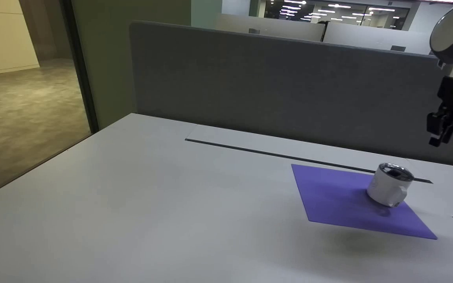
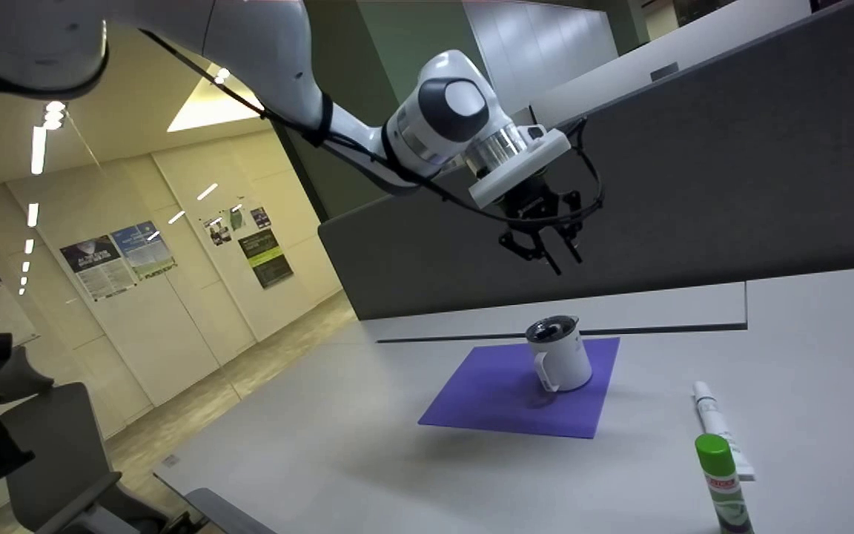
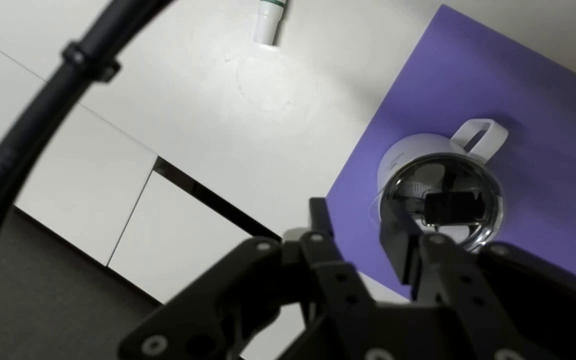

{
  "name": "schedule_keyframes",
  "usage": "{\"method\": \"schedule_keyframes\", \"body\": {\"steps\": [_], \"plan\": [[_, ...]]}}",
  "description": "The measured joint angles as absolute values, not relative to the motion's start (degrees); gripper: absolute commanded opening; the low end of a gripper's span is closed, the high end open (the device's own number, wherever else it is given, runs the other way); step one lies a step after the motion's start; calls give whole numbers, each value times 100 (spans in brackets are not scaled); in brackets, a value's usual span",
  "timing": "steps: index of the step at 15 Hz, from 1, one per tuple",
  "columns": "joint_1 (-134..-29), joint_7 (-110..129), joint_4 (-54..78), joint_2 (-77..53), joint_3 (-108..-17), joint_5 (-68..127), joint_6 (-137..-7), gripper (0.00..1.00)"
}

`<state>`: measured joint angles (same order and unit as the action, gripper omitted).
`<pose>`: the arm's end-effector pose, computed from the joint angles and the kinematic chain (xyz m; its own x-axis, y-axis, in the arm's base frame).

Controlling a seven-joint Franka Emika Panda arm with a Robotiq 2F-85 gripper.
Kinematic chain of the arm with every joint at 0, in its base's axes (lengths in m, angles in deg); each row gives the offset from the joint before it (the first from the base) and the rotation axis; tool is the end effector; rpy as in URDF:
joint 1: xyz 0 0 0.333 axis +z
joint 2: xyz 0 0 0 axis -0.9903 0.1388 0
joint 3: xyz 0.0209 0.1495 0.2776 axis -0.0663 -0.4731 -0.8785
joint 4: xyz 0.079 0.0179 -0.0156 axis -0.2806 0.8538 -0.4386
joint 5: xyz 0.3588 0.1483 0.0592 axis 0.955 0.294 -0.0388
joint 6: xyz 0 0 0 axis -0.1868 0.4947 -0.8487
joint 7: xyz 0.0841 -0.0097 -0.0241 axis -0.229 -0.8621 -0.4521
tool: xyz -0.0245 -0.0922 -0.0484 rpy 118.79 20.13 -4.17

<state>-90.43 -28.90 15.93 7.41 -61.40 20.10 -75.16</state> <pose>0.6730 -0.1571 0.2480 0.8699 0.4913 -0.0441 0.4882 -0.8448 0.2189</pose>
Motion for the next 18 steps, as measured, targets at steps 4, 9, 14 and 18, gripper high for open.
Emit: {"method": "schedule_keyframes", "body": {"steps": [4,9,14,18], "plan": [[-8950,-2693,1476,877,-6157,1874,-7264,0],[-8814,-2289,1475,1062,-6159,1692,-7285,0],[-8720,-2069,1469,1284,-6165,1620,-7563,0],[-8649,-1994,1427,1411,-6167,1619,-7607,0]]}}
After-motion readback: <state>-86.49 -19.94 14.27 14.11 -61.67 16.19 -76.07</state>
